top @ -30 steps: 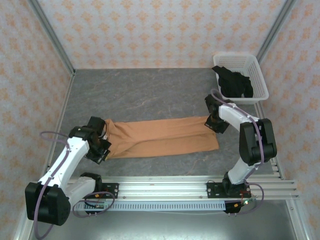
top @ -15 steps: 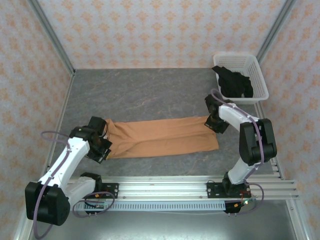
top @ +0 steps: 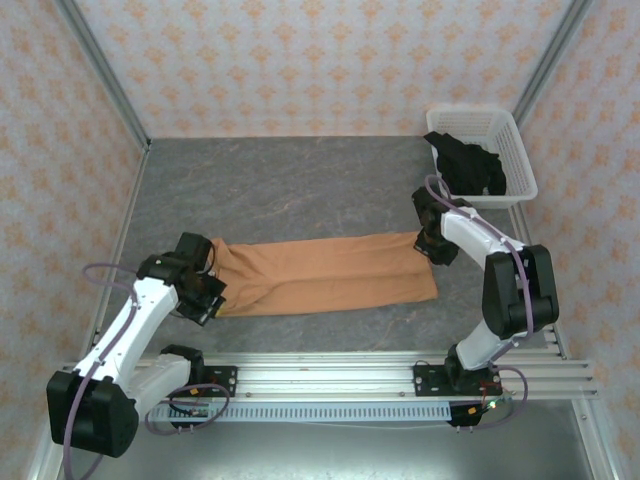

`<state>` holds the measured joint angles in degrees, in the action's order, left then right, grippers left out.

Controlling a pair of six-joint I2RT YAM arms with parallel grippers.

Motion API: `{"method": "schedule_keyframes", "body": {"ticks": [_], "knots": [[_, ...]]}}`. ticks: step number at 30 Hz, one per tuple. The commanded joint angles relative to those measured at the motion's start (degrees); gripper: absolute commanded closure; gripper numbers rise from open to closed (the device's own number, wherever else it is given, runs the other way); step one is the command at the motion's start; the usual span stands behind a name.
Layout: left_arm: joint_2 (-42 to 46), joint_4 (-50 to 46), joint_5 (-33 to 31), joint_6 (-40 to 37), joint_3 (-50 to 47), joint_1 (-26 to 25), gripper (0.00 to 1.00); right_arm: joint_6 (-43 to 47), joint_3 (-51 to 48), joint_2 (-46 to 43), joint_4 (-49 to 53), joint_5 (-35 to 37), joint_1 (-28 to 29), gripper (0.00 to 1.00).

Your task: Fold and stack the t-shirts

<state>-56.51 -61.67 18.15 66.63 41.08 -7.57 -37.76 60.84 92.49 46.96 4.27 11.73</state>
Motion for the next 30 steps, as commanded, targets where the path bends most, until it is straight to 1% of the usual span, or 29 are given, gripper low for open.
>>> {"method": "schedule_keyframes", "body": {"ticks": [1,8,11,14,17,23,30], "knots": [[-0.9,1.9,2.1,2.1,-0.1,-1.8,1.0,1.0,0.3,-1.2,-0.2,0.7,0.7,0.87],[-2.8,0.4,1.1,6.6,2.9,-9.9,1.0,2.4,0.6,-0.3,-1.4,-1.2,0.8,0.87],[-1.8,-0.2,-0.4,9.6,3.2,-11.4,1.0,2.9,0.8,0.1,-1.7,-1.8,0.8,0.88],[-1.3,3.0,0.0,14.2,2.2,-13.2,1.0,3.6,0.9,0.1,-1.9,-2.2,0.8,0.88],[-2.6,4.9,-0.5,17.1,2.8,-15.6,1.0,4.3,1.0,0.5,-1.9,-2.6,0.8,0.88],[-4.1,5.0,-3.2,22.1,5.2,-20.6,1.0,5.0,1.6,0.8,-1.9,-2.9,0.8,0.88],[-4.0,5.4,-6.5,29.1,5.9,-23.8,1.0,5.4,2.3,1.1,-1.5,-3.2,0.8,0.88]]}}
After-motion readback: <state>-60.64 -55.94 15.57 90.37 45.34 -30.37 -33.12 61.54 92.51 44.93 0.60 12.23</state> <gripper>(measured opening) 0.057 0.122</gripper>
